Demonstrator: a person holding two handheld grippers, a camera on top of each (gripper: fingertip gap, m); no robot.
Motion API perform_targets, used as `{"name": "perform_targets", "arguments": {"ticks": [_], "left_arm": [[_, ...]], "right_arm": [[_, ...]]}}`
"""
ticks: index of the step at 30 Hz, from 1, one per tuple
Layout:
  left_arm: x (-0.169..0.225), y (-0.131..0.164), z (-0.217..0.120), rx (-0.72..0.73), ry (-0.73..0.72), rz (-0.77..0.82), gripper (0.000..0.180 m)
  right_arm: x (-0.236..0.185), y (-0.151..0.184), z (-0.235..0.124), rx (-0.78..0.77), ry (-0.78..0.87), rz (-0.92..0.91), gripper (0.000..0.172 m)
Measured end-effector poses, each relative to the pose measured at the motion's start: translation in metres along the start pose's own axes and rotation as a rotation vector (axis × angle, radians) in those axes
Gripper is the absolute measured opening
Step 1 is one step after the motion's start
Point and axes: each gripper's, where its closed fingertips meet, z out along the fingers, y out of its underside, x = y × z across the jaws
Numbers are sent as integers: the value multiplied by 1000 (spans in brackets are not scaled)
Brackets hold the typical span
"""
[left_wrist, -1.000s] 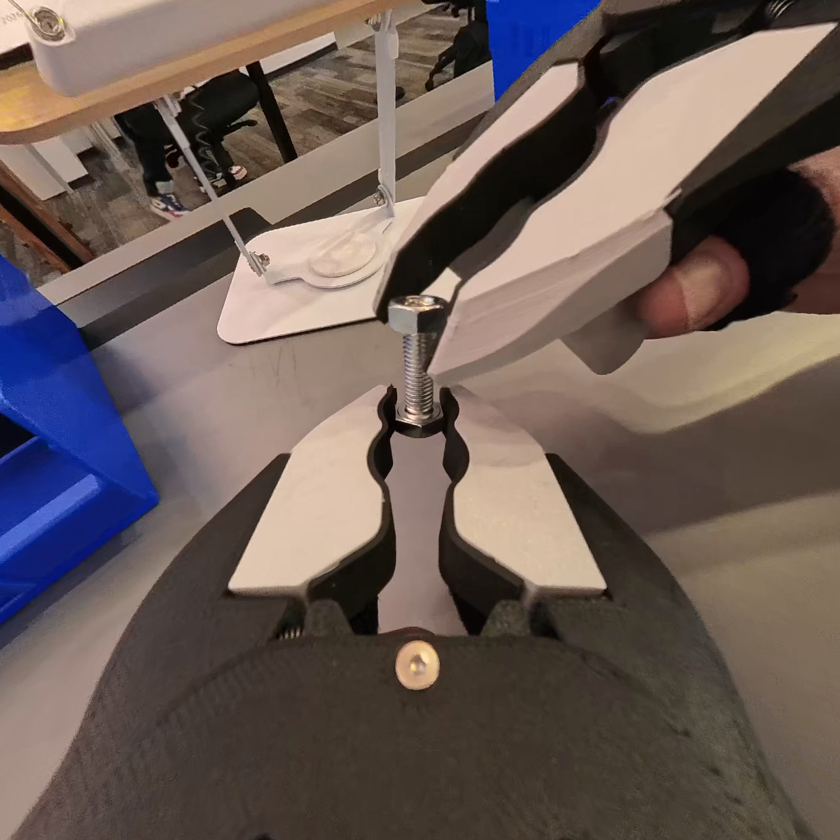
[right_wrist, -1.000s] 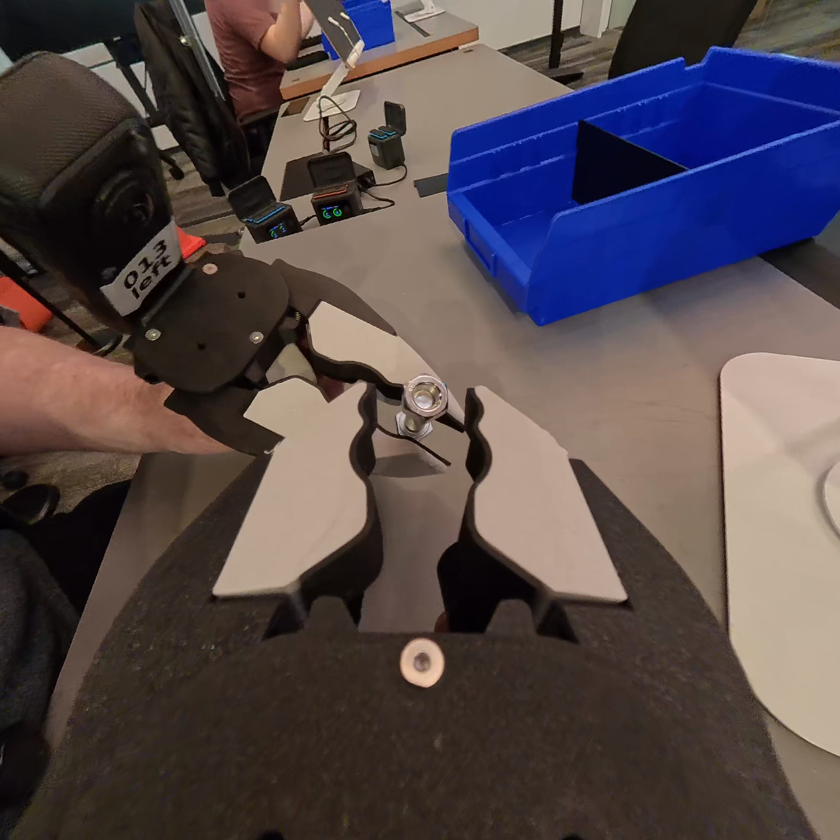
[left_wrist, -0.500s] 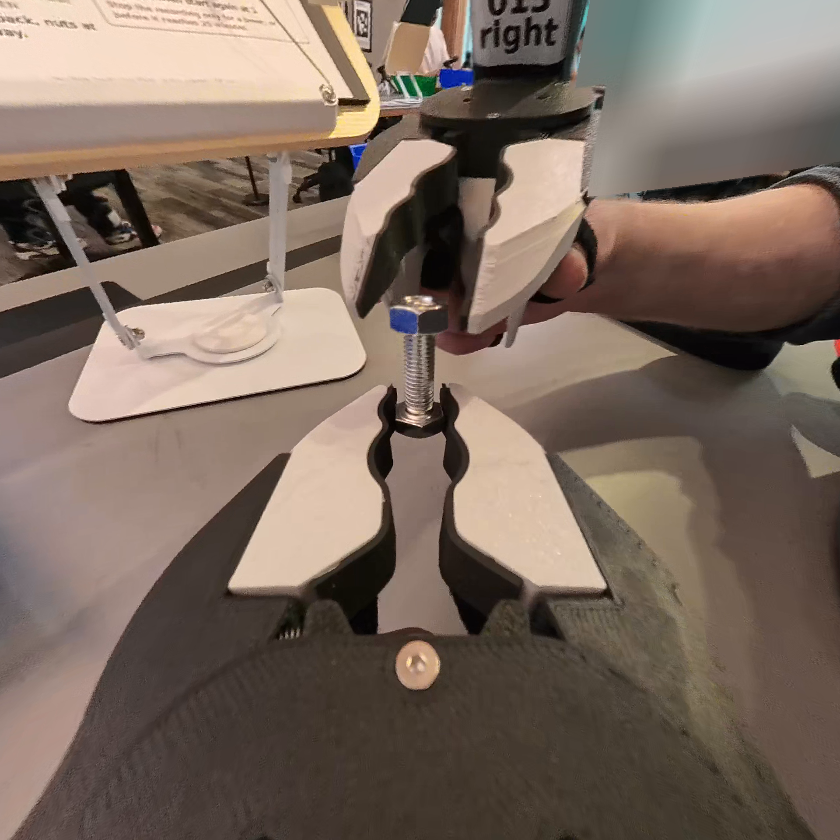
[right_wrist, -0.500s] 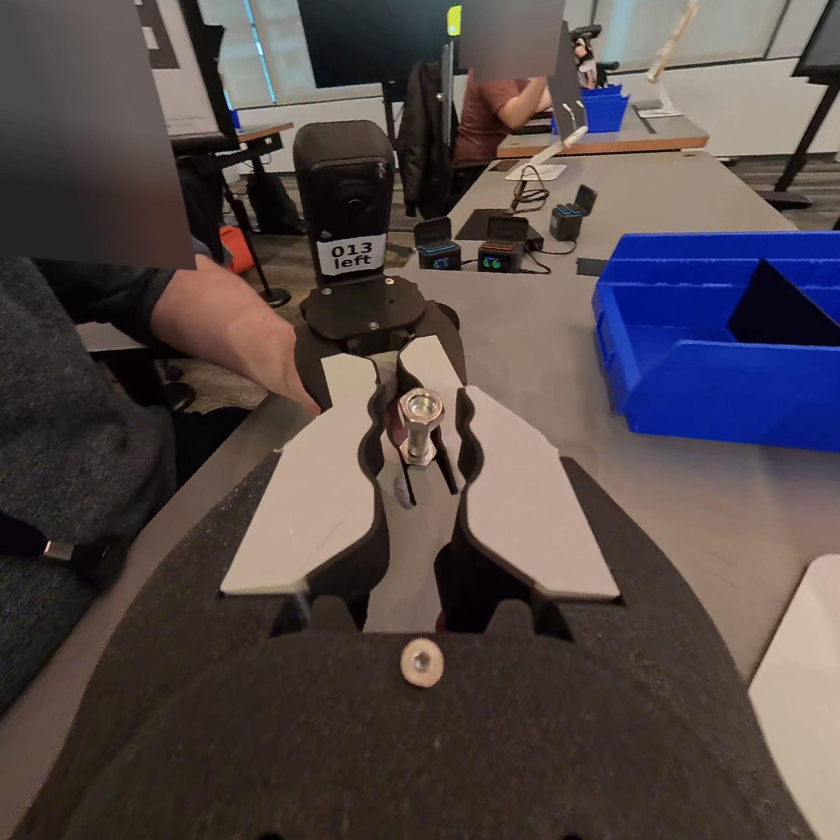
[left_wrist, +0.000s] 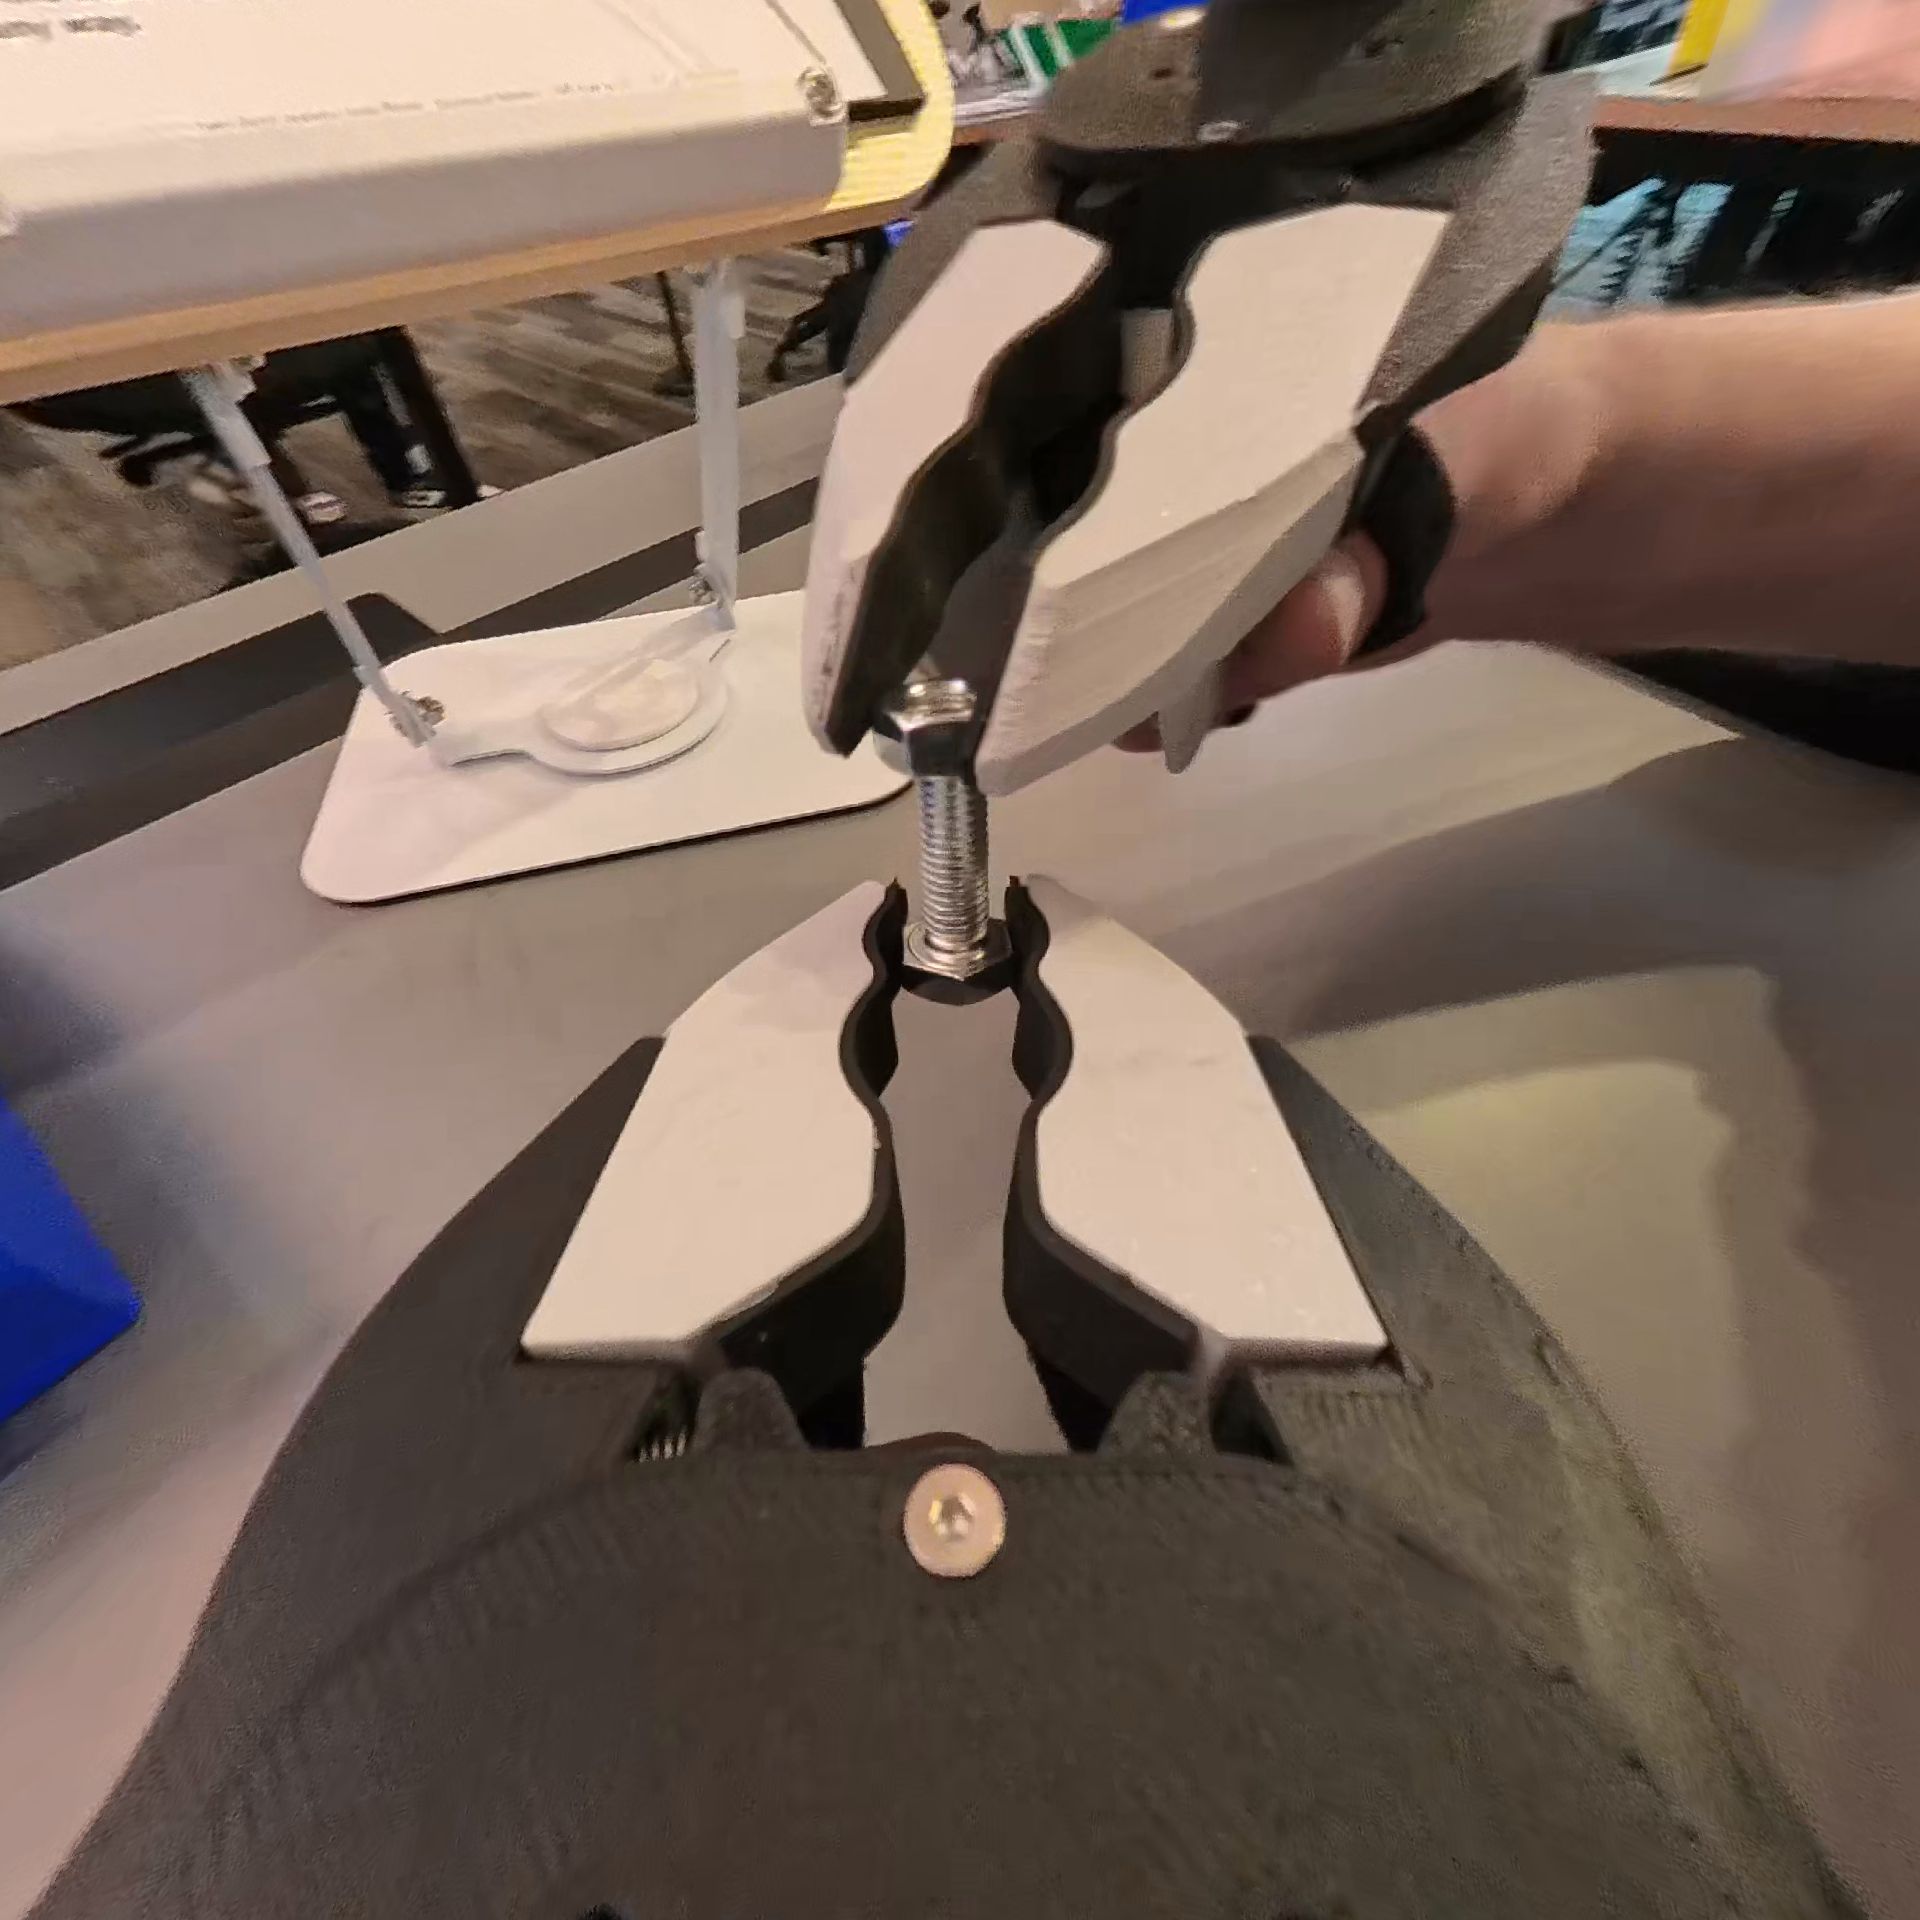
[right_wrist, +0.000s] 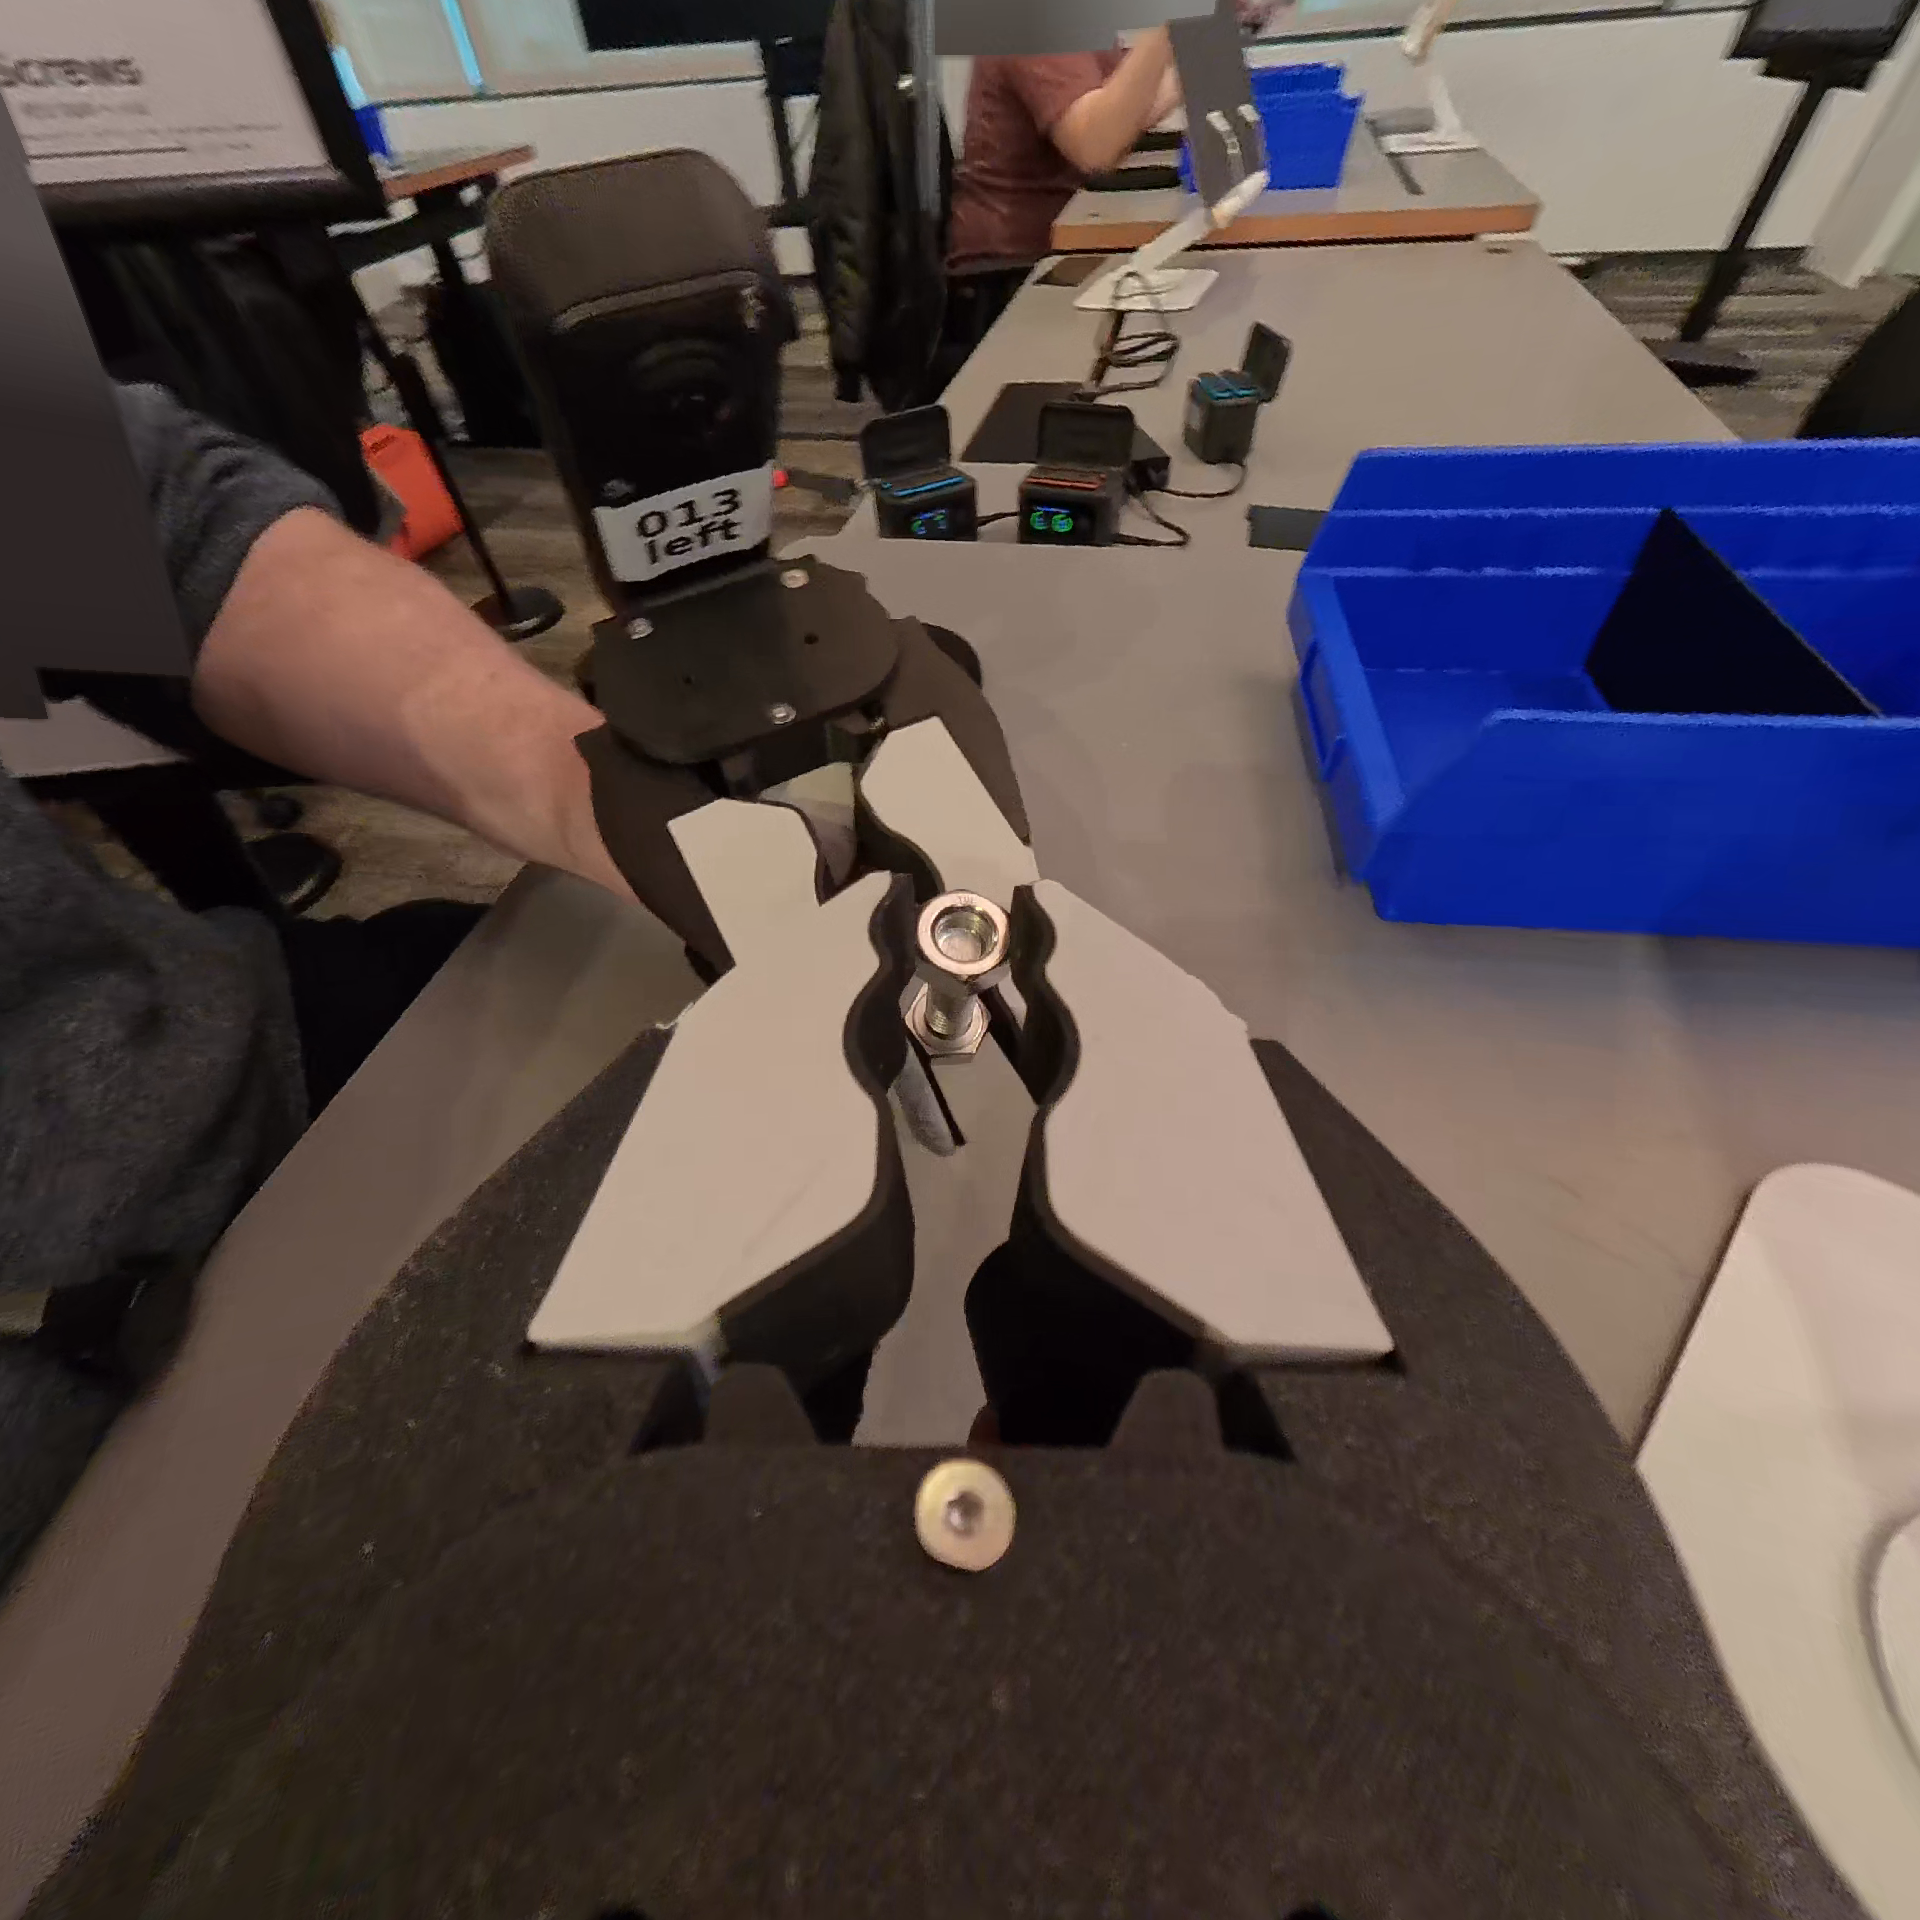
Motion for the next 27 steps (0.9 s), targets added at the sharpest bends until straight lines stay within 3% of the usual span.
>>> {"name": "perform_targets", "arguments": {"ticks": [6, 11, 21, 27], "left_arm": [[-12, 11, 3, -70, -128, 22, 18], [-13, 14, 4, -71, -151, 9, 18], [-12, 7, 3, -22, -129, -1, 18], [-10, 5, 2, -8, -110, 2, 18]], "right_arm": [[10, 8, 5, 38, 194, 117, 18], [12, 10, 6, 95, 349, 121, 18], [12, 5, 5, 94, 364, 83, 19], [11, 3, 4, 102, 338, 82, 30]]}}
